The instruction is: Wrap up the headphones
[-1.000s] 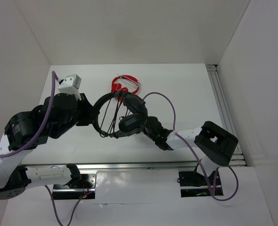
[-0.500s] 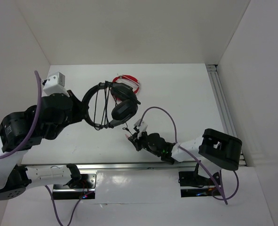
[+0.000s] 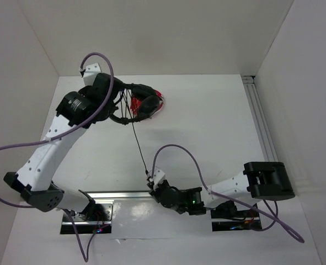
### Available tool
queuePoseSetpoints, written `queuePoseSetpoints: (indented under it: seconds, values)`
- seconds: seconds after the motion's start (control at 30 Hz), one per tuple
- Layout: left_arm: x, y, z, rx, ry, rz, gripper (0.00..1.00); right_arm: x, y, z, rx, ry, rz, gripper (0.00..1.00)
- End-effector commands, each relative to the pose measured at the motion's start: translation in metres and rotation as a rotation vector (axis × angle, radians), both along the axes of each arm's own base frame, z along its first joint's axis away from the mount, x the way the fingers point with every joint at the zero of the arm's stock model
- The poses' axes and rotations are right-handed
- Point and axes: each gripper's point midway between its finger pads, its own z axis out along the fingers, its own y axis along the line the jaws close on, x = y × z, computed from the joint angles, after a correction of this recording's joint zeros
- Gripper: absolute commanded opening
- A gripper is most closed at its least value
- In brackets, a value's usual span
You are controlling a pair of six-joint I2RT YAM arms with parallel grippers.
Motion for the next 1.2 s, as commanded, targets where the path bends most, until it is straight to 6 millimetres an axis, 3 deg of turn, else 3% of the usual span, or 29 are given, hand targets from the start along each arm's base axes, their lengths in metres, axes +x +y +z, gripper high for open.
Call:
queuePoseSetpoints:
  seconds: [0.0, 0.03, 0.07, 0.13, 0.17, 0.2, 0.27, 0.3, 0.37, 0.47, 0.5, 0.6, 0.67, 0.73, 0.77, 0.9, 0.97, 1.17]
  values:
    - [0.032, 0.008, 0.007, -0.034, -0.084, 0.020, 0.00, -0.003, -0.006, 0.034, -0.015, -0.060, -0.107, 0.00]
    - [0.039, 0.010, -0.003, -0.019, -0.069, 0.029, 0.00, -0.005, -0.011, 0.034, -0.057, -0.082, -0.118, 0.00]
    - [0.039, 0.010, -0.026, 0.010, -0.021, 0.028, 0.00, -0.015, -0.007, 0.042, -0.052, -0.089, -0.097, 0.00]
    - [0.040, 0.023, -0.046, 0.042, 0.006, 0.077, 0.00, -0.023, 0.001, 0.067, -0.041, -0.126, -0.090, 0.00]
    - [0.037, 0.029, -0.071, 0.070, 0.059, 0.101, 0.00, -0.034, 0.002, 0.071, -0.065, -0.147, -0.062, 0.00]
    - [0.034, 0.032, -0.081, 0.083, 0.079, 0.112, 0.00, -0.039, 0.008, 0.090, -0.037, -0.157, -0.057, 0.00]
    - [0.031, 0.034, -0.104, 0.111, 0.135, 0.118, 0.00, -0.042, 0.005, 0.101, -0.079, -0.209, -0.064, 0.00]
    - [0.023, 0.039, -0.123, 0.149, 0.185, 0.122, 0.00, -0.045, 0.008, 0.120, -0.054, -0.216, -0.063, 0.00]
    - [0.020, 0.042, -0.142, 0.206, 0.248, 0.100, 0.00, -0.040, 0.003, 0.133, -0.103, -0.265, -0.073, 0.00]
    - [0.013, 0.044, -0.151, 0.314, 0.301, 0.092, 0.00, -0.031, -0.007, 0.171, -0.111, -0.329, -0.106, 0.00]
    - [0.009, 0.045, -0.162, 0.360, 0.339, 0.087, 0.00, -0.028, -0.011, 0.180, -0.119, -0.354, -0.115, 0.00]
    - [-0.001, 0.028, -0.181, 0.406, 0.392, -0.055, 0.00, -0.001, -0.030, 0.209, -0.120, -0.401, -0.187, 0.00]
    - [-0.003, 0.007, -0.186, 0.387, 0.383, -0.192, 0.00, 0.014, -0.043, 0.227, -0.113, -0.421, -0.203, 0.00]
    - [-0.016, -0.009, -0.193, 0.382, 0.372, -0.300, 0.00, 0.033, -0.057, 0.229, -0.138, -0.444, -0.239, 0.00]
    - [-0.023, -0.017, -0.187, 0.343, 0.337, -0.358, 0.00, 0.038, -0.065, 0.238, -0.123, -0.447, -0.249, 0.00]
    - [-0.044, -0.053, -0.176, 0.302, 0.247, -0.568, 0.00, 0.058, -0.075, 0.241, -0.132, -0.470, -0.187, 0.00]
    - [-0.061, -0.078, -0.173, 0.269, 0.223, -0.703, 0.00, 0.072, -0.084, 0.236, -0.147, -0.472, -0.182, 0.00]
    - [-0.105, -0.107, -0.152, 0.208, 0.144, -0.944, 0.00, 0.092, -0.088, 0.222, -0.189, -0.463, -0.156, 0.00]
